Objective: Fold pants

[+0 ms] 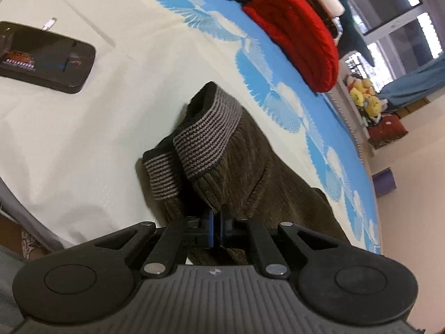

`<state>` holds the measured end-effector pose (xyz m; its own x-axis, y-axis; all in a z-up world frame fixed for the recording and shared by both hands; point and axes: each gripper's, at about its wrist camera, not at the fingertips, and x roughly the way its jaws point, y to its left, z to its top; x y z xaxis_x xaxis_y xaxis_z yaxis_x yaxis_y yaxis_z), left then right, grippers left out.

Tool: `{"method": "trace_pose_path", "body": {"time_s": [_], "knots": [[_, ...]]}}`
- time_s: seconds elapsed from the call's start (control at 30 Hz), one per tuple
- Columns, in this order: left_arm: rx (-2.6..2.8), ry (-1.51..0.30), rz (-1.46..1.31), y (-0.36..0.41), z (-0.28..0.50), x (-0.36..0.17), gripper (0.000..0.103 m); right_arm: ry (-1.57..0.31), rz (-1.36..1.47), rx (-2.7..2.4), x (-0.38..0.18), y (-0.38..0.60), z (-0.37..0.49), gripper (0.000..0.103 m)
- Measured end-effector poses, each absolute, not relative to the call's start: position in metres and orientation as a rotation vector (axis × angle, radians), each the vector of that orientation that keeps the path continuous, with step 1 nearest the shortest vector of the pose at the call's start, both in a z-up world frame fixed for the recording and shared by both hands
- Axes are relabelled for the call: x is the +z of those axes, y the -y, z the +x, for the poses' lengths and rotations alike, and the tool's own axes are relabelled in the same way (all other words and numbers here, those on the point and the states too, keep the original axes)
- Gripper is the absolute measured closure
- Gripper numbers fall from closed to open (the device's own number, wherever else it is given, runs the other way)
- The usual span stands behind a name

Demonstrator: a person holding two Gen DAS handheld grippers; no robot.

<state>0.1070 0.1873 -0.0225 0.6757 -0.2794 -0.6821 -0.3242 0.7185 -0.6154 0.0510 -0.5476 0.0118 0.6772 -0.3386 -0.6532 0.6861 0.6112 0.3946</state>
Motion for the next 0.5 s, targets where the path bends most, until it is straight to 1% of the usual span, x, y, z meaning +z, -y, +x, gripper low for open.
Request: {"method": "trace_pose_path", "body": {"time_s": [0.13, 0.17, 0.2, 0.23, 0.27, 0.3, 0.37, 0.43, 0.5], "knots": [[0.032, -0.846, -0.759, -0.184, 0.106, -0.02, 0.099, -0.525, 0.6, -0.623, 0.02, 0.535, 0.049, 0.093], [0.045, -0.864, -0.76, -0.184, 0.107, -0.023, 0.099, -0.56, 0.592, -0.65, 0.018, 0.535, 0.052, 0.093], [0.057, -0.879, -0.757, -0.184, 0.108, -0.026, 0.097, -0.619, 0.595, -0.692, 0.012, 0.537, 0.057, 0.09], [0.063, -0.888, -0.752, -0.183, 0.11, -0.028, 0.093, -0.672, 0.604, -0.743, 0.006, 0.542, 0.06, 0.089], [0.079, -0.897, -0.744, -0.182, 0.109, -0.029, 0.082, -0.695, 0.617, -0.78, 0.003, 0.548, 0.06, 0.084], [0.083, -0.903, -0.738, -0.181, 0.108, -0.029, 0.074, -0.694, 0.641, -0.789, 0.003, 0.553, 0.059, 0.063], [0.073, -0.905, -0.731, -0.179, 0.107, -0.028, 0.039, -0.641, 0.697, -0.787, 0.007, 0.557, 0.047, 0.042], [0.08, -0.887, -0.697, -0.174, 0.102, -0.022, 0.026, -0.587, 0.723, -0.719, 0.013, 0.552, 0.037, 0.042], [0.035, -0.869, -0.689, -0.168, 0.098, -0.018, 0.026, -0.565, 0.757, -0.516, 0.022, 0.535, 0.031, 0.045]]}}
